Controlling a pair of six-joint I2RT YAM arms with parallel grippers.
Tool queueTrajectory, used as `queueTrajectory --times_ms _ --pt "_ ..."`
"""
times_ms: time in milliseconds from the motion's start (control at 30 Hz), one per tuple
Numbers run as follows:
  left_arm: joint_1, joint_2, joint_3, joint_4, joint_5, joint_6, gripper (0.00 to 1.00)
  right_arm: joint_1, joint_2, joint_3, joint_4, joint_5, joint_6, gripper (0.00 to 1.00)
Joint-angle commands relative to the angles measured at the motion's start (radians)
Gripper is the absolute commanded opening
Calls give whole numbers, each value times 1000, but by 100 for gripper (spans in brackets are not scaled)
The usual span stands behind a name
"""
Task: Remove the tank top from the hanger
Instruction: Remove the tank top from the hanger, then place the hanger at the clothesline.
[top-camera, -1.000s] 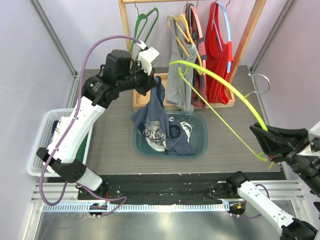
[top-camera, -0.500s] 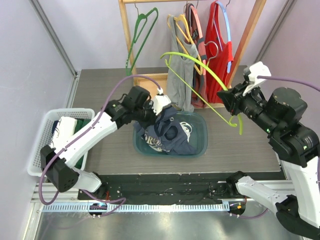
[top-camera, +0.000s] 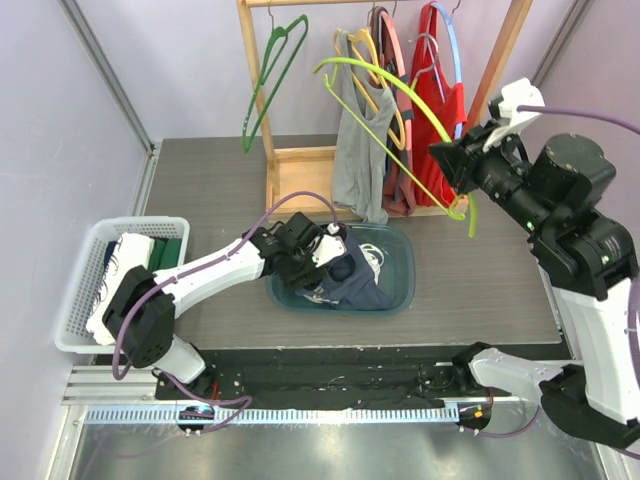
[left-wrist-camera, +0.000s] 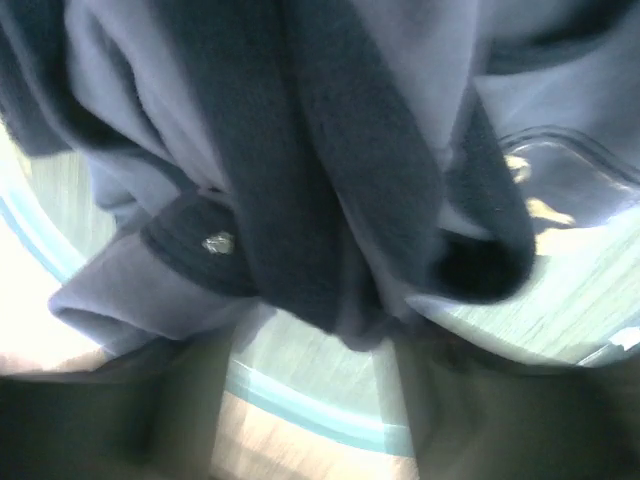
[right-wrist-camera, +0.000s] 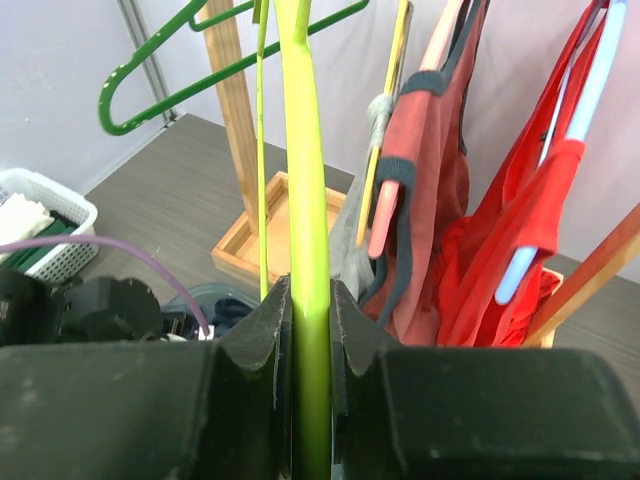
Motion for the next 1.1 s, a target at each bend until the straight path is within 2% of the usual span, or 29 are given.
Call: queueTrajectory --times_ms 0,33,67,200,233,367,433,533,700,867,1067 --pt "-2 -5 4 88 -70 20 79 0 99 82 99 37 15 1" --pt "-7 -13 7 84 -70 21 85 2 119 94 101 39 17 1" --pt "-10 -42 18 79 -68 21 99 7 141 105 99 42 17 1" --pt "-17 -122 122 -25 -35 -37 100 54 242 201 84 161 -11 1" --pt "-19 -134 153 -101 -7 -45 100 71 280 221 73 193 -23 1" --pt "-17 -198 280 -249 54 -54 100 256 381 344 38 443 -117 1" --pt "-17 -231 346 -316 83 -74 99 298 435 436 4 555 -141 1" --pt "-19 -257 442 -414 143 -85 100 336 520 537 -22 643 -148 1" --pt "-17 -313 519 -530 232 -16 100 358 593 623 -4 669 -160 1" --pt "2 -353 541 -559 211 52 100 359 613 666 -5 672 -160 1" --pt "15 -363 558 -584 182 93 100 359 645 653 70 716 -215 1"
